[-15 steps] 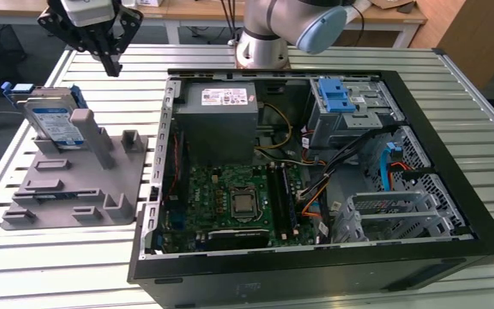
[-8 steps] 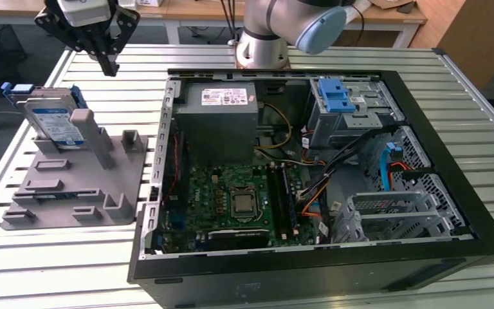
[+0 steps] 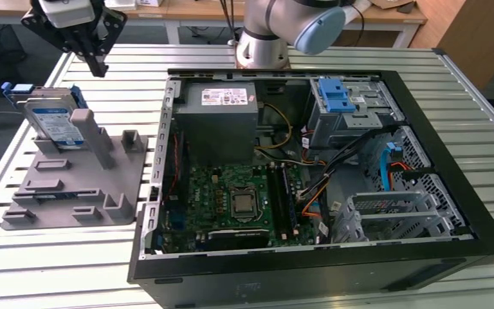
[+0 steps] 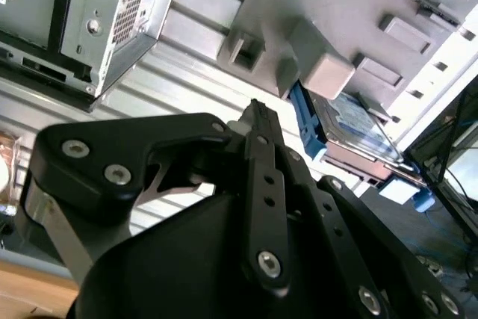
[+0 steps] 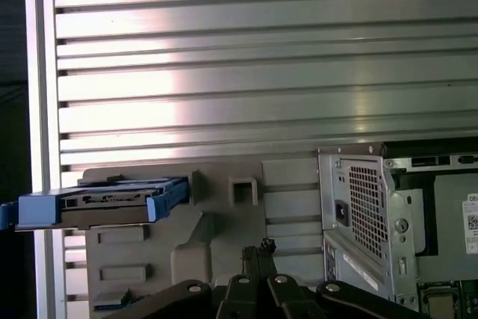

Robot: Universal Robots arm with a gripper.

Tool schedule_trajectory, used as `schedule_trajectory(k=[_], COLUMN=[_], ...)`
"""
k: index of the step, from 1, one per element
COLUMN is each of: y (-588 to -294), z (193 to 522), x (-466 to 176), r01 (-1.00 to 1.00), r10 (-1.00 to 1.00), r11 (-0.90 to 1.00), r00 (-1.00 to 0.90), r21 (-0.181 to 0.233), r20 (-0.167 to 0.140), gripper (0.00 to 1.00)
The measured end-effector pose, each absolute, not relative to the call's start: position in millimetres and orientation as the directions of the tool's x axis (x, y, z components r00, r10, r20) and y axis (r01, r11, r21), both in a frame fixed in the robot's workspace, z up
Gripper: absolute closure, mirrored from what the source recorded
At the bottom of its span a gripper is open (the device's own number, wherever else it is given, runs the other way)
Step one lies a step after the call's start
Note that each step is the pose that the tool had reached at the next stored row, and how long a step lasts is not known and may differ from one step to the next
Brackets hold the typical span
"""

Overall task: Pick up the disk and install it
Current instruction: 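Reach for the disk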

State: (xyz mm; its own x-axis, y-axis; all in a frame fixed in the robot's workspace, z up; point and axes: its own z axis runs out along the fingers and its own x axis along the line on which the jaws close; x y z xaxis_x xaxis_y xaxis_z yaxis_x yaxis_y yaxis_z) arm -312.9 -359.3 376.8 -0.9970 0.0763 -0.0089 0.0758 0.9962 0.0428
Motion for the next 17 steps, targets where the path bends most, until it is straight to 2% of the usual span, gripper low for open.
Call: schedule_trajectory(k=[17], y=[-358.0], z=[374.6], x=[-319.8], r01=[0.076], r10=[0.076], r11=[0.996], r00=[-0.997], r21=[0.042], r20=[-0.003], gripper=[0.89])
